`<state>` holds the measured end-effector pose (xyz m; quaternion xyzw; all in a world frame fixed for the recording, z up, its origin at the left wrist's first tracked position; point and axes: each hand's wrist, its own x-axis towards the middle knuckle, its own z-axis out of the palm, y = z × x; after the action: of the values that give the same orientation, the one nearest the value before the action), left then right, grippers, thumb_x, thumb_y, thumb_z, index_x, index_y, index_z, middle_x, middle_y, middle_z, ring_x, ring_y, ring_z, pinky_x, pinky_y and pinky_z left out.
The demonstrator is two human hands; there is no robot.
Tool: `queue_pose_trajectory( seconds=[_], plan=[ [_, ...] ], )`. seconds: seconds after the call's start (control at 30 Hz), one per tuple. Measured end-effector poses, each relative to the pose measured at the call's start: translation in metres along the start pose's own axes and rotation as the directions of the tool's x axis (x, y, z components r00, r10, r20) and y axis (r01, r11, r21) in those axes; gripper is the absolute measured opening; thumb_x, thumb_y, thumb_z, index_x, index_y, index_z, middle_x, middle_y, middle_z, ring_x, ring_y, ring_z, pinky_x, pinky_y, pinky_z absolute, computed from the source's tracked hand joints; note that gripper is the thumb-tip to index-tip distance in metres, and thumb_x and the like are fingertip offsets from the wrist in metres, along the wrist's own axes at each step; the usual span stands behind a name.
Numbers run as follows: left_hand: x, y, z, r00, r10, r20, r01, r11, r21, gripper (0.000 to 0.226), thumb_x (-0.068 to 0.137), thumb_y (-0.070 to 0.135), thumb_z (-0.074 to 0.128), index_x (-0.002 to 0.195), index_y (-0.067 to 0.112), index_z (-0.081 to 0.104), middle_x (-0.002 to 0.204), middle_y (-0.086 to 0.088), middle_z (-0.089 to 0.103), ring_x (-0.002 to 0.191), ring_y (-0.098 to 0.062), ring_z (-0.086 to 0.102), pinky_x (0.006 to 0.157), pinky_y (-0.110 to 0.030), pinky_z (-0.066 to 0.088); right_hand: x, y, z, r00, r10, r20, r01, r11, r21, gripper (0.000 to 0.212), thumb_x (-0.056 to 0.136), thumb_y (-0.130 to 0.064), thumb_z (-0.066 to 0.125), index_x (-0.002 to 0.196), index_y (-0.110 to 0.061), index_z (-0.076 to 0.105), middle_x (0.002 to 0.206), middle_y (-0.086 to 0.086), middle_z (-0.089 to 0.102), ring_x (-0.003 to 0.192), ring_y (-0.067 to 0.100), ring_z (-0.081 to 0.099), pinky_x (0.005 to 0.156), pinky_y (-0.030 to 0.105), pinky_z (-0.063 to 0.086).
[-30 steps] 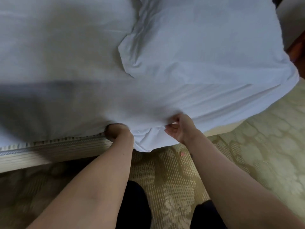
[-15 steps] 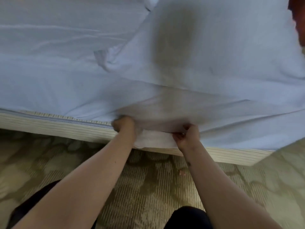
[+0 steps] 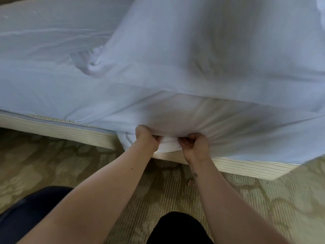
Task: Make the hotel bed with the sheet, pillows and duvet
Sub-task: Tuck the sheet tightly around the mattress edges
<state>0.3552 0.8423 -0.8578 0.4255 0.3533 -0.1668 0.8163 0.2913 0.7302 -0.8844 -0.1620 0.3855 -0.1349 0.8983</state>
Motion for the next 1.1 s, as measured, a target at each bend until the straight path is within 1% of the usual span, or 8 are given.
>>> queue_pose_trajectory(
  seconds=[0.2, 0.37, 0.57, 0.67, 0.77, 0.87, 0.97, 1.1],
  plan=[
    [0.011, 0.009, -0.009, 0.996, -0.068, 0.056, 0.066, 0.998, 0.021, 0.033, 0.097, 0.034, 0.042, 0.123, 0.018, 0.055, 0.117, -0.010, 0.061, 0.101, -0.030, 0.061, 0.082, -0.046, 0.056, 0.003, 0.012, -0.008, 0.994, -0.112, -0.018, 0.112, 0.993, -0.040, 0.025, 0.091, 0.004, 0.039, 0.069, -0.007, 0.047, 0.078, 0.012, 0.050, 0.079, 0.028, 0.055, 0.099, 0.045, 0.048],
    [0.029, -0.008, -0.009, 0.990, 0.085, 0.110, -0.110, 0.963, 0.245, 0.035, 0.100, 0.020, 0.041, 0.131, 0.008, 0.052, 0.109, -0.005, 0.058, 0.086, -0.018, 0.059, 0.076, -0.031, 0.053, 0.003, 0.018, -0.014, 0.969, -0.237, -0.070, 0.212, 0.943, -0.257, 0.017, 0.097, -0.003, 0.046, 0.108, 0.004, 0.056, 0.093, 0.018, 0.064, 0.084, 0.027, 0.066, 0.082, 0.040, 0.057],
    [0.032, -0.015, -0.018, 0.975, 0.157, 0.155, -0.194, 0.947, 0.257, 0.024, 0.094, 0.004, 0.050, 0.073, 0.016, 0.050, 0.079, -0.003, 0.056, 0.088, -0.023, 0.060, 0.086, -0.038, 0.053, -0.001, 0.020, -0.022, 0.953, -0.291, -0.079, 0.229, 0.869, -0.440, 0.022, 0.097, -0.011, 0.049, 0.114, -0.001, 0.059, 0.088, 0.012, 0.070, 0.071, 0.019, 0.071, 0.069, 0.034, 0.059],
    [0.030, -0.007, -0.023, 0.970, 0.121, 0.210, -0.180, 0.941, 0.286, 0.015, 0.096, 0.002, 0.047, 0.087, 0.009, 0.056, 0.095, -0.008, 0.062, 0.101, -0.028, 0.059, 0.089, -0.037, 0.052, -0.014, 0.017, -0.025, 0.960, -0.272, -0.062, 0.178, 0.769, -0.613, 0.018, 0.096, -0.012, 0.052, 0.104, -0.002, 0.063, 0.069, 0.009, 0.071, 0.057, 0.018, 0.069, 0.059, 0.027, 0.056],
    [0.028, 0.002, -0.033, 0.969, 0.052, 0.243, -0.138, 0.925, 0.353, 0.014, 0.098, 0.006, 0.043, 0.107, 0.009, 0.053, 0.116, -0.012, 0.061, 0.103, -0.030, 0.064, 0.083, -0.034, 0.053, -0.026, 0.020, -0.013, 0.975, -0.220, -0.012, 0.150, 0.701, -0.697, 0.013, 0.090, -0.018, 0.061, 0.095, -0.007, 0.064, 0.080, 0.009, 0.074, 0.067, 0.017, 0.071, 0.062, 0.030, 0.059],
    [0.028, 0.011, -0.040, 0.965, -0.013, 0.263, -0.134, 0.835, 0.534, 0.023, 0.100, 0.013, 0.040, 0.119, 0.004, 0.049, 0.103, -0.016, 0.067, 0.079, -0.023, 0.070, 0.060, -0.029, 0.057, -0.032, 0.032, 0.008, 0.993, -0.111, 0.028, 0.090, 0.606, -0.791, 0.023, 0.087, -0.029, 0.068, 0.100, -0.011, 0.063, 0.095, 0.010, 0.070, 0.079, 0.021, 0.069, 0.069, 0.035, 0.058],
    [0.023, 0.017, -0.049, 0.972, -0.062, 0.225, -0.117, 0.705, 0.699, 0.017, 0.099, 0.017, 0.042, 0.092, 0.005, 0.052, 0.065, -0.006, 0.066, 0.040, -0.008, 0.062, 0.039, -0.019, 0.049, -0.033, 0.046, 0.018, 1.000, -0.023, -0.005, 0.009, 0.566, -0.824, 0.035, 0.086, -0.042, 0.066, 0.103, -0.013, 0.058, 0.092, 0.013, 0.067, 0.075, 0.025, 0.066, 0.063, 0.035, 0.057],
    [0.022, 0.022, -0.060, 0.966, -0.146, 0.213, -0.075, 0.631, 0.772, 0.024, 0.094, 0.014, 0.047, 0.071, 0.010, 0.050, 0.058, -0.002, 0.064, 0.043, -0.008, 0.059, 0.041, -0.019, 0.049, -0.029, 0.055, 0.021, 0.990, -0.133, 0.045, 0.118, 0.612, -0.782, 0.029, 0.093, -0.035, 0.060, 0.092, -0.006, 0.061, 0.078, 0.012, 0.066, 0.064, 0.022, 0.064, 0.053, 0.029, 0.054]
  ],
)
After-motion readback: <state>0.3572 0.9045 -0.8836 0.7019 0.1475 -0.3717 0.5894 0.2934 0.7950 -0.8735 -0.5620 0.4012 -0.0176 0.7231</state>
